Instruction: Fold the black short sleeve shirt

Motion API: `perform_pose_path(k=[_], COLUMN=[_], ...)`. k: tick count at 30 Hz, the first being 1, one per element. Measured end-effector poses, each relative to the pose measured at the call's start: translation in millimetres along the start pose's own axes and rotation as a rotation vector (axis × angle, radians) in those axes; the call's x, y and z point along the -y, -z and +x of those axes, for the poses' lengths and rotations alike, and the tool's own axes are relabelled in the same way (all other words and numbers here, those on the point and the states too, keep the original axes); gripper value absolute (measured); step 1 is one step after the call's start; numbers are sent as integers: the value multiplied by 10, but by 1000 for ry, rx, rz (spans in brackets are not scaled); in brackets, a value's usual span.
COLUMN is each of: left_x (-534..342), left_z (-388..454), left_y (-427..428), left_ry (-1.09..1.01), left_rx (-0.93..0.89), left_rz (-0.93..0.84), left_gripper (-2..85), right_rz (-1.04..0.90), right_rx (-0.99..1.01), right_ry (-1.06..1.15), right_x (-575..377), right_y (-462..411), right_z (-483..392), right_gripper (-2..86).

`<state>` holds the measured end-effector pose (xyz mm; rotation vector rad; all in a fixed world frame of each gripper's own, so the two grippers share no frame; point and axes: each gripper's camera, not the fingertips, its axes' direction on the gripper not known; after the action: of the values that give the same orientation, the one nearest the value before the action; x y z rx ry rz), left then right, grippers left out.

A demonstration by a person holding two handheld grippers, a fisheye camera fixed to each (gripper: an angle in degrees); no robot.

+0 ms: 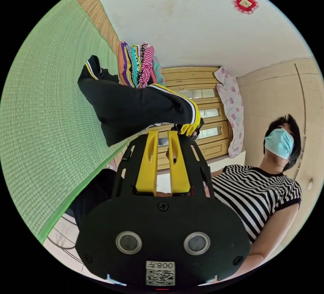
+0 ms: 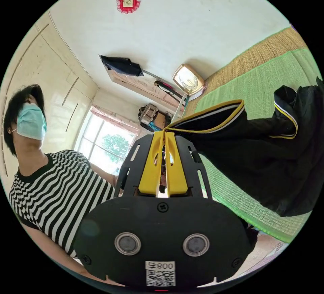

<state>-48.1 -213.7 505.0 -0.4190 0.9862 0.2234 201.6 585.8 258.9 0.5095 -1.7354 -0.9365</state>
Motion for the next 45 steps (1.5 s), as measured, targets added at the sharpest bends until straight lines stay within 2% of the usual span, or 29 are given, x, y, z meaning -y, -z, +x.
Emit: perform_pose_path(k=[15,23,29,37,45], left_x=[-1159,-1502,-1543,-1455,-917], left_z=[42,87,183,188,-10], left_y=[879,1168,1295,1333,690], left_ry=[-13,-14,-60,-67,-28], left_rx=[55,84,107,194,264], left_rz=[153,195,207,201,40], left_gripper=[61,62,63,64,73], right_rz=[-182,-229,-275,-602,-598], right_rx=[-120,-143,-187,-369,-222], right_ry=[24,13,48,66,-15], right_x=[-1487,-2070,-2379,-2976,-3077], right_y=[-1110,-1468,-1736,-2599,-2116], right_z=[293,555,648,1134,1556], right_gripper=[3,5,10,33,66])
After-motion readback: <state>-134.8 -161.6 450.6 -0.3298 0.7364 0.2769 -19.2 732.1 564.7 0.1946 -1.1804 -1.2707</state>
